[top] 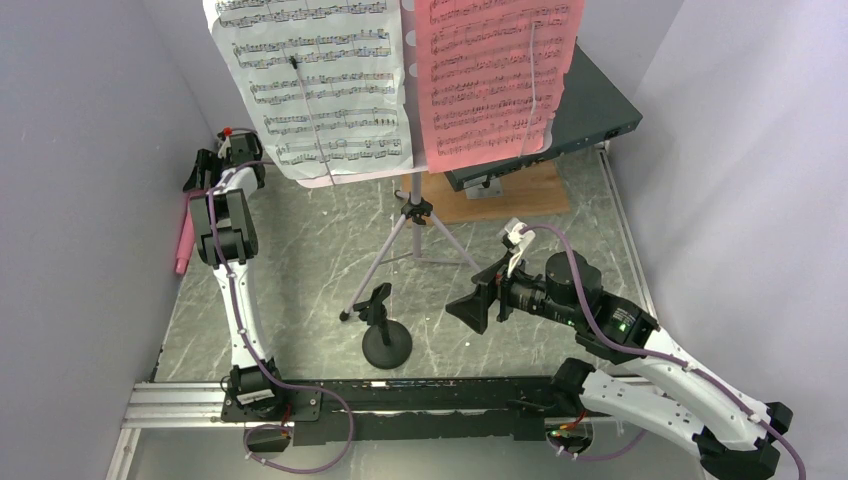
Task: Set up the instrument practice props
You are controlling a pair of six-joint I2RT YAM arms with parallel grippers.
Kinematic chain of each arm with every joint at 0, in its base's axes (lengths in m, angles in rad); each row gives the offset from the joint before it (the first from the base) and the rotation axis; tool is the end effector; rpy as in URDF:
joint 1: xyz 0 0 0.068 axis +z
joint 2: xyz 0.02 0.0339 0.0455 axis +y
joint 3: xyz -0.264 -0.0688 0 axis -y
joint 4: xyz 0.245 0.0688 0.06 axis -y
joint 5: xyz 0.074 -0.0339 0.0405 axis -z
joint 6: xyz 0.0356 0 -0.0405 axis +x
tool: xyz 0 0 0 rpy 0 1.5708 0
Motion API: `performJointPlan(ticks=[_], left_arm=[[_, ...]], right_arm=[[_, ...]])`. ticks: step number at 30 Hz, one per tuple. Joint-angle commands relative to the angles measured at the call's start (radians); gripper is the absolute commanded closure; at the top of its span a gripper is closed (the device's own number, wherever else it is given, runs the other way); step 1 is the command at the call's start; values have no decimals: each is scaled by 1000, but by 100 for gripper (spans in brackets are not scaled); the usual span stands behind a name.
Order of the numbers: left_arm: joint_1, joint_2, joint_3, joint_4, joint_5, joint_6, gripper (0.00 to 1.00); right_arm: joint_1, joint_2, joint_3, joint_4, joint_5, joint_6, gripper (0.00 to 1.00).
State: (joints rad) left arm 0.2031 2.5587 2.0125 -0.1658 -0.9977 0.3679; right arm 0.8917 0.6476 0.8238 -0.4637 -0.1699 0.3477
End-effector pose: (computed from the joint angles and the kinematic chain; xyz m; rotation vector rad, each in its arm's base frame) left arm 0.5342 0.1406 0.1219 -0.3657 2.2363 1.4328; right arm 0.0862 0.1164 0.3438 -0.6524 1.8707 0.9950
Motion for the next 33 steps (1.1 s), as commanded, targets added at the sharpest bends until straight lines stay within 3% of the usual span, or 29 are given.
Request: performJointPlan(ticks=[1, 12, 18, 24, 30, 33], left_arm=[[11, 102, -36, -46, 40, 36, 19], [29, 97, -89, -55, 75, 8, 39], [29, 45, -115, -60, 61, -16, 61], [8, -99, -166, -76, 33, -50, 72], [-43, -296, -279, -52, -8, -43, 98], [-56, -409, -326, -122, 15, -126, 100]], right_arm=[[-2, -4, 48, 12, -17, -13, 1], [-1, -6, 46, 10, -15, -13, 1], [-1, -19, 38, 16, -11, -4, 1], [-2, -26, 43, 21, -15, -3, 1], [-1, -42, 35, 32, -25, 9, 1], [-2, -57, 24, 33, -19, 15, 1]])
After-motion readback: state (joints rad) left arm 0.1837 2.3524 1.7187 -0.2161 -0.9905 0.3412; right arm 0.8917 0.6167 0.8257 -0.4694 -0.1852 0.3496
